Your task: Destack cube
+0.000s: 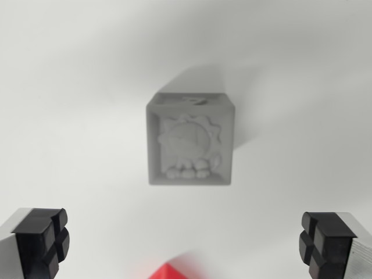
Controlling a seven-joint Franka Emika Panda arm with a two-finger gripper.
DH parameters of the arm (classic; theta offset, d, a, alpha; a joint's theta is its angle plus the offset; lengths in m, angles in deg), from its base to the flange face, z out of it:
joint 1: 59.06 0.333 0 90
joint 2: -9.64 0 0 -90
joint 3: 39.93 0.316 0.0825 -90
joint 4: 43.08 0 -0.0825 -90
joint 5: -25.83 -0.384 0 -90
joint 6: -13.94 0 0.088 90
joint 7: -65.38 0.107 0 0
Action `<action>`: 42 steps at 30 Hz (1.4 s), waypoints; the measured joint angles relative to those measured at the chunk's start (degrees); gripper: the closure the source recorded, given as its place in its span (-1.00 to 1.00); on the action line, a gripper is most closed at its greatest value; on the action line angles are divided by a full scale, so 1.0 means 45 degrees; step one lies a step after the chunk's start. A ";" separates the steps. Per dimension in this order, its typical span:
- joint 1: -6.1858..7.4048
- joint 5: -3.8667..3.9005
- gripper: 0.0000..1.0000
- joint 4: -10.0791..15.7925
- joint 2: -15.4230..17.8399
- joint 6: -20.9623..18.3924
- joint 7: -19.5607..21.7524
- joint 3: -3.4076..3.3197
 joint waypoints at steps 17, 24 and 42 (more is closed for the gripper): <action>0.0007 0.0184 -1.00 -0.0319 0.1617 -0.1918 0.0136 -0.0025; 0.0007 0.0234 -1.00 -0.0600 0.2122 -0.2698 0.0181 -0.0027; 0.0007 0.0325 -1.00 -0.1393 0.2976 -0.4355 0.0247 -0.0027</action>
